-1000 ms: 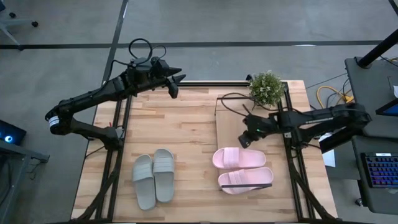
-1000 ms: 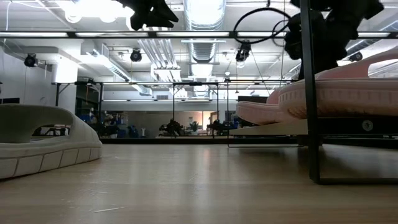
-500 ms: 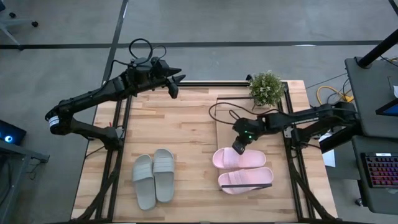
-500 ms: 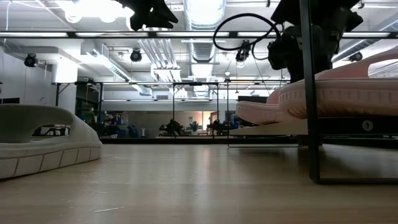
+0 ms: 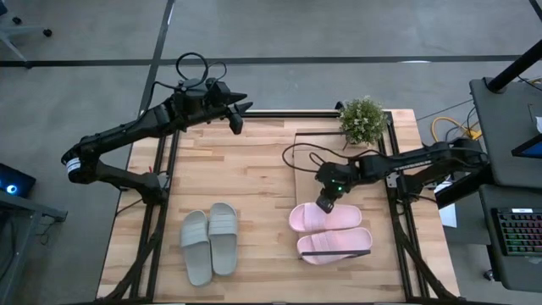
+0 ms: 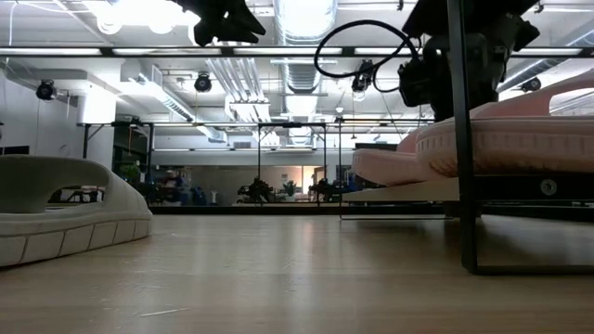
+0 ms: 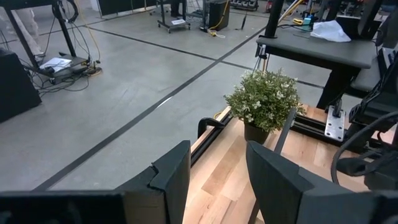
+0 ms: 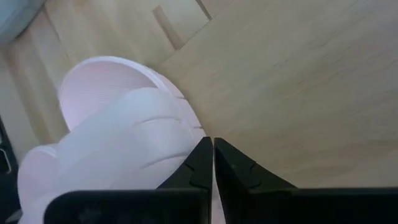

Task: Pick and place slides into the shelf
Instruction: Put the pink slide on the shelf, then put the left gray slide on the shelf

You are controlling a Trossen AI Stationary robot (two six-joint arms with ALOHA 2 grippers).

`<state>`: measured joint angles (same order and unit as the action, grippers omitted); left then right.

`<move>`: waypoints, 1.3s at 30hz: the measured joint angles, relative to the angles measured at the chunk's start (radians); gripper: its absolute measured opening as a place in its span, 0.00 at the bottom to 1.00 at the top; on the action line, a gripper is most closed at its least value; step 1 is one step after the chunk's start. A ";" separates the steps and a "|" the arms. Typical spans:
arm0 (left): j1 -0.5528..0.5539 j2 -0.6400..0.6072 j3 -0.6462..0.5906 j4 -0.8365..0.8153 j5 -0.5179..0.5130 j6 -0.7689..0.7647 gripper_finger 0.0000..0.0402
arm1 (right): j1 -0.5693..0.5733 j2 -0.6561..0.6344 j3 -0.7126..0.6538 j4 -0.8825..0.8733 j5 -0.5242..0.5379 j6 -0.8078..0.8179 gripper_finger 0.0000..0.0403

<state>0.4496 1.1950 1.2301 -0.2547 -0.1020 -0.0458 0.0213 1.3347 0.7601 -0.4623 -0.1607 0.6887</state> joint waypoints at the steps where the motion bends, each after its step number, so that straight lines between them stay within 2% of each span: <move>1: 0.000 0.000 0.000 -0.001 0.000 0.000 0.35 | 0.000 -0.004 0.000 0.000 0.000 0.004 0.02; 24: 0.000 0.000 0.000 -0.002 0.002 0.000 0.35 | 0.035 -0.019 0.000 -0.004 -0.040 0.042 0.02; 31: 0.000 0.000 0.000 -0.002 -0.002 0.000 0.35 | 0.032 -0.029 -0.001 -0.003 0.043 0.045 0.02; 37: -0.001 0.000 0.000 -0.002 -0.001 0.000 0.35 | 0.033 -0.070 -0.001 -0.004 0.064 0.049 0.02; 39: -0.001 0.000 0.000 -0.002 -0.001 0.000 0.35 | 0.032 -0.099 0.000 0.002 0.116 0.052 0.02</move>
<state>0.4488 1.1950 1.2301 -0.2565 -0.1029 -0.0463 0.0537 1.2357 0.7598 -0.4604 -0.0448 0.7403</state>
